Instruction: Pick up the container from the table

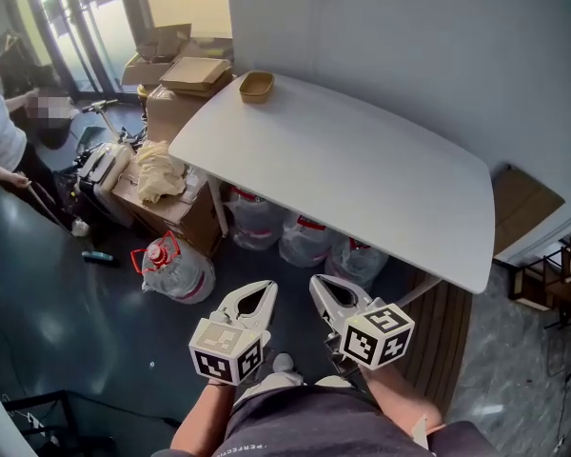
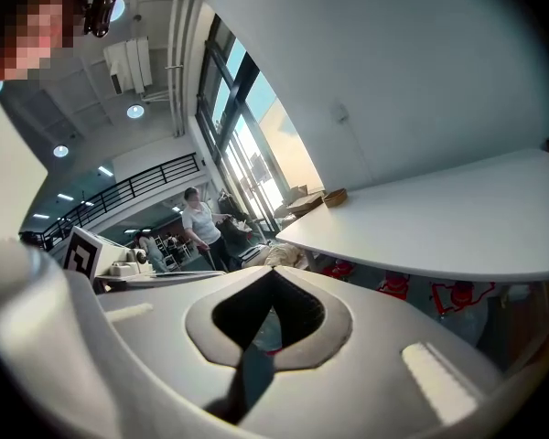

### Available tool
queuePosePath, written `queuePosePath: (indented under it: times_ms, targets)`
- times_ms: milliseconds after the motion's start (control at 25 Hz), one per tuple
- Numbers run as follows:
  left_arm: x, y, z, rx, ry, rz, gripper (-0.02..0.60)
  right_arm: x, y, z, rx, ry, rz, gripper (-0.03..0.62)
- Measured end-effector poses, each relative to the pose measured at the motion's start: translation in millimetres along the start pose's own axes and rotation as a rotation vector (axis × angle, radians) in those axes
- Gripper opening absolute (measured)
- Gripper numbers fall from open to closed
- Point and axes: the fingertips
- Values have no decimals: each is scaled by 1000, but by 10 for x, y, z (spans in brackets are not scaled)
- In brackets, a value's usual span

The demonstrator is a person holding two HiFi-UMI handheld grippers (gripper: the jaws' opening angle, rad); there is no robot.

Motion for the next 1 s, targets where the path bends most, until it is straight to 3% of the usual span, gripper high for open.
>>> queuePosePath:
  times_ms: [440, 1000]
  targets:
    - [38, 15, -483, 33, 13, -20, -2, 46, -441, -80, 1, 11, -25, -3]
    - [312, -479, -805, 33, 4, -16, -2, 380, -976, 281, 14, 42, -23, -3]
Point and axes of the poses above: the fingertips, and each gripper's own axes: y backward along the fingers, z to its right, x out of its top, and after that the axes turned 4 degrees about x, right-handed
